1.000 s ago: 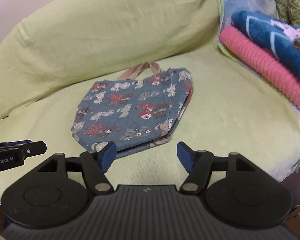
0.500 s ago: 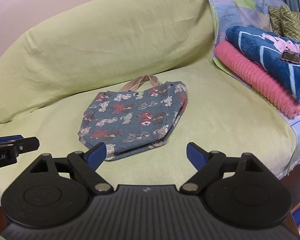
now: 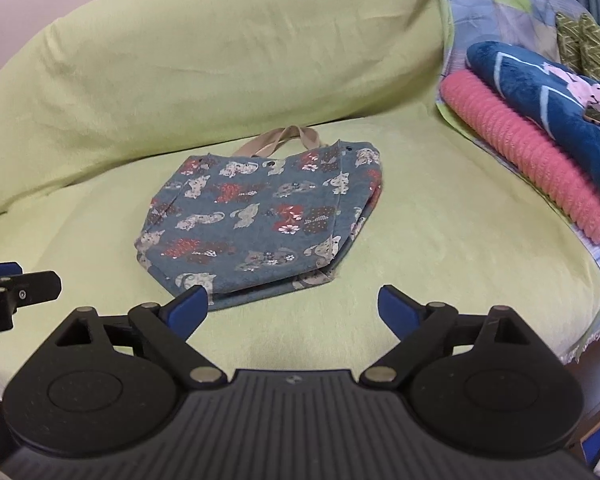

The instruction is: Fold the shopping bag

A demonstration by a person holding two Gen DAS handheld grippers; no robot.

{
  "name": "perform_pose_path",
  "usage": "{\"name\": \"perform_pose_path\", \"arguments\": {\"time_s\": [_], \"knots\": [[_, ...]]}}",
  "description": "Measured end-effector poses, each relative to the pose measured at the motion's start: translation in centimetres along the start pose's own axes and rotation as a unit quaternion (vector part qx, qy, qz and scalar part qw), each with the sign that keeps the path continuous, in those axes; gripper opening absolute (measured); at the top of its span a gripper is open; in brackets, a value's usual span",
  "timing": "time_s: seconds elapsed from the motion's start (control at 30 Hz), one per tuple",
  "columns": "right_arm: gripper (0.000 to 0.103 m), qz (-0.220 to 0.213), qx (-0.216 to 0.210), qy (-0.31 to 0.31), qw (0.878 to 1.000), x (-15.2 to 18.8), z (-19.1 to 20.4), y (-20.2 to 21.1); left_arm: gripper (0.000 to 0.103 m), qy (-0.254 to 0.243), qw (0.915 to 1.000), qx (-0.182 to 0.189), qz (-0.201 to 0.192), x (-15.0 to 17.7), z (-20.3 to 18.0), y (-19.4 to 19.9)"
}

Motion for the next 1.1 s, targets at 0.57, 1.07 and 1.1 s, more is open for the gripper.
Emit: {"name": "perform_pose_path", "arguments": {"time_s": [0.57,1.07,1.1], "knots": [[0.093,0.04,0.017,-0.011,0.999,1.7,-3.6,-3.9,0.06,0.189,0.9748,0.113,0.036,-4.2,5.3,-8.1],[0.093,0.021,0.028,0.005,0.999,-1.8,-0.7,-5.9,0.05,0.46,0.8352,0.299,0.037,-2.8,9.7,-19.1],[0.093,0.014,0.024,0.003,1.0,-2.2,-0.6,-5.9,0.049,0.464,0.8317,0.303,0.034,-2.9,9.8,-19.4]]}}
Point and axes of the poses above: each gripper's, at about its wrist camera, not at the fingertips, and y roughly against the way its jaws point, z to its left, x to its underside, the point moved 10 cm from there along -y, roughly the way its jaws point, and after that the axes turned 12 degrees about z, right-handed, at the moved point
